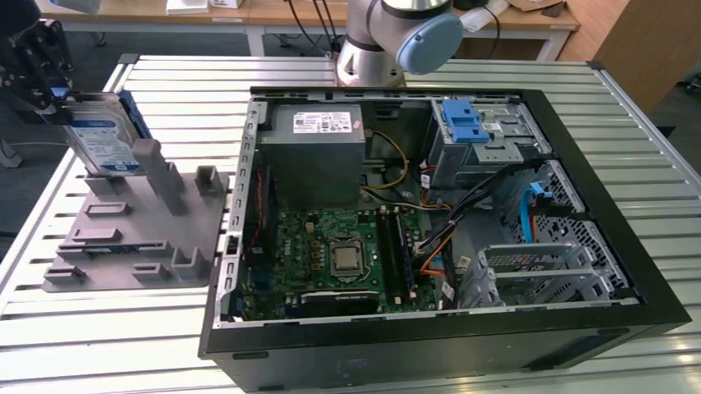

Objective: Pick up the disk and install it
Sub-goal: 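Pick up the disk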

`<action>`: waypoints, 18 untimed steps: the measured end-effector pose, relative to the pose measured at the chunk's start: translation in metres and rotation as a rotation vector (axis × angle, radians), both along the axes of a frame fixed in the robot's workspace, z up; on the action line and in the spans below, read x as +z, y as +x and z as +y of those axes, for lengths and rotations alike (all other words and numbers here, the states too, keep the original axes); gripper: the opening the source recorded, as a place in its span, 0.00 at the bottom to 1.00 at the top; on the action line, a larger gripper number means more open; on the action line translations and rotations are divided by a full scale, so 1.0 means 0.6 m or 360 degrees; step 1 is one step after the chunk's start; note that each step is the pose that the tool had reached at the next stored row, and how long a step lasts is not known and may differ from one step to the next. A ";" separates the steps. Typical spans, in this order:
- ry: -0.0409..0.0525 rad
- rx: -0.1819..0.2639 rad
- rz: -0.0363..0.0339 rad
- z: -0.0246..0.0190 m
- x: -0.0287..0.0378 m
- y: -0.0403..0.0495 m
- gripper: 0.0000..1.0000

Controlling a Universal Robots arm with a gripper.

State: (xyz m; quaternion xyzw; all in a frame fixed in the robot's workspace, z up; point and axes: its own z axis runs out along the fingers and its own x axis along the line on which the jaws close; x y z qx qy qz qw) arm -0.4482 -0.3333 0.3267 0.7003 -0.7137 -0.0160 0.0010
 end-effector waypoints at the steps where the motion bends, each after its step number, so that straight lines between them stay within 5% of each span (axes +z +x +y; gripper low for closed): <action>1: 0.0000 0.0000 0.0000 0.0000 0.001 0.000 0.36; 18: 0.0000 0.0000 0.0000 0.0000 0.025 0.000 0.36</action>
